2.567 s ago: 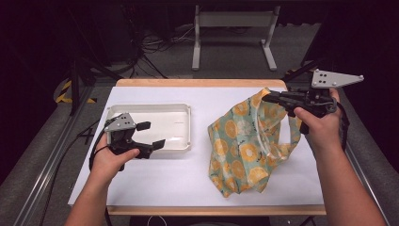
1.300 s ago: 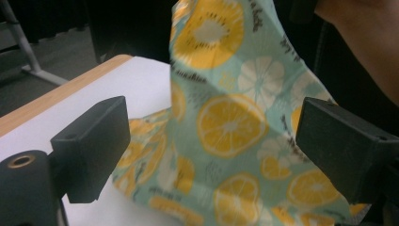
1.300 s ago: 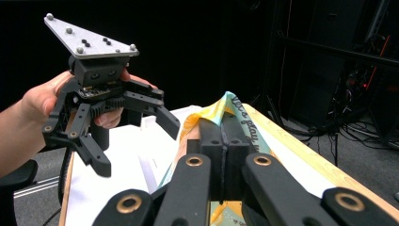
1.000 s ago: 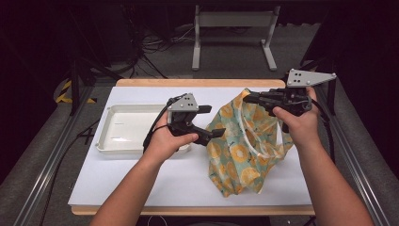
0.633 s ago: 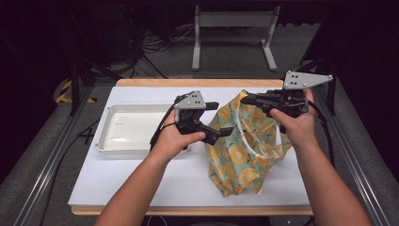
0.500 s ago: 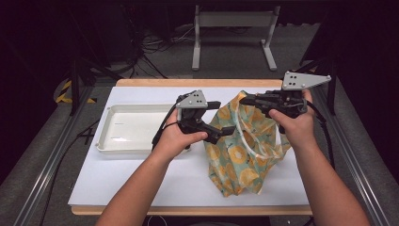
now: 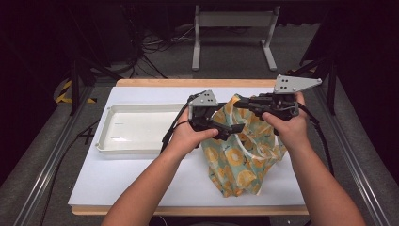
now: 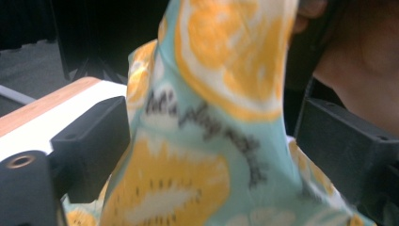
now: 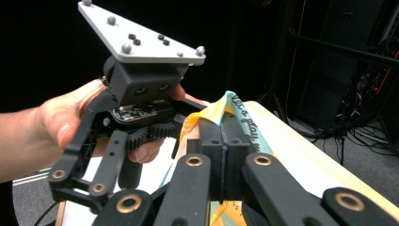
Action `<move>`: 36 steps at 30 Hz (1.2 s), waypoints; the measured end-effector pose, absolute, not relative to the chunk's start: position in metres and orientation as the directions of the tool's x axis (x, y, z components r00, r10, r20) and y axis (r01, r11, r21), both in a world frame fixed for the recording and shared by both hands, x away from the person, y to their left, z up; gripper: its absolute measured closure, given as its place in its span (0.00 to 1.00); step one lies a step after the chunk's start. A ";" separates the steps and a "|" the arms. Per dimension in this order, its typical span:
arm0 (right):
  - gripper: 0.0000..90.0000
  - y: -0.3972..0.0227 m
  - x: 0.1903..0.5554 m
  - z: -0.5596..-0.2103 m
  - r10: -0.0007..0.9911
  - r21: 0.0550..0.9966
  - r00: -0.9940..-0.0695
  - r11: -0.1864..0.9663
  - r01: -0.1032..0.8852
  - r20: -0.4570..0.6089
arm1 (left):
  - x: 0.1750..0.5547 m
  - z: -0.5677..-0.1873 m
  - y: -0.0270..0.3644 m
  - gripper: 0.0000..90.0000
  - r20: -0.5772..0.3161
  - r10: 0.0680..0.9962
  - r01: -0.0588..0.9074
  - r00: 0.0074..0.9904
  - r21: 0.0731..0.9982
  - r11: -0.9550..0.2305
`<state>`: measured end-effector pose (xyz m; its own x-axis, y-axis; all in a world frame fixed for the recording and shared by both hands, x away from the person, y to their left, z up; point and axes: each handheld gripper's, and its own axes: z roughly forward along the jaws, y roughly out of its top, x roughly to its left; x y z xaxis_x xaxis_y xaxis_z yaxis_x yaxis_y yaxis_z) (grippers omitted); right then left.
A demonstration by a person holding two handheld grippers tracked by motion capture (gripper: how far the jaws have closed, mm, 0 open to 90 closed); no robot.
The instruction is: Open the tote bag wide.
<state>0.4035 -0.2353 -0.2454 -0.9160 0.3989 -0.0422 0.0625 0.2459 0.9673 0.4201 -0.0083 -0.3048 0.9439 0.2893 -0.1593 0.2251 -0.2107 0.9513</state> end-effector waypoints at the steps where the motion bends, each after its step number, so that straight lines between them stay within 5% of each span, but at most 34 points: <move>1: 1.00 -0.235 0.404 -0.246 0.397 0.967 -0.917 0.249 0.062 -0.044 | 0.421 -0.305 -0.009 0.14 -0.163 0.290 0.228 0.943 0.951 -0.207; 10: 1.00 -0.232 0.403 -0.249 0.387 0.963 -0.921 0.261 0.063 -0.045 | 0.424 -0.306 -0.009 0.29 -0.157 0.329 0.236 0.931 0.948 -0.214; 25: 0.97 -0.234 0.400 -0.251 0.394 0.960 -0.918 0.274 0.063 -0.052 | 0.422 -0.305 0.001 0.88 -0.124 0.330 0.211 0.936 0.947 -0.242; 34: 0.70 -0.253 0.396 -0.250 0.437 0.962 -0.896 0.267 0.051 -0.074 | 0.423 -0.306 0.005 0.94 -0.131 0.319 0.215 0.939 0.946 -0.244; 36: 0.55 -0.261 0.395 -0.250 0.448 0.964 -0.891 0.261 0.044 -0.081 | 0.422 -0.305 0.006 0.95 -0.133 0.312 0.214 0.941 0.946 -0.243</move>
<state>0.3950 -0.2613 -0.2505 -0.8905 0.4477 -0.0808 0.0436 0.2608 0.9644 0.4222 0.0055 -0.3052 0.9409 0.3117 -0.1328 0.2141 -0.2433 0.9460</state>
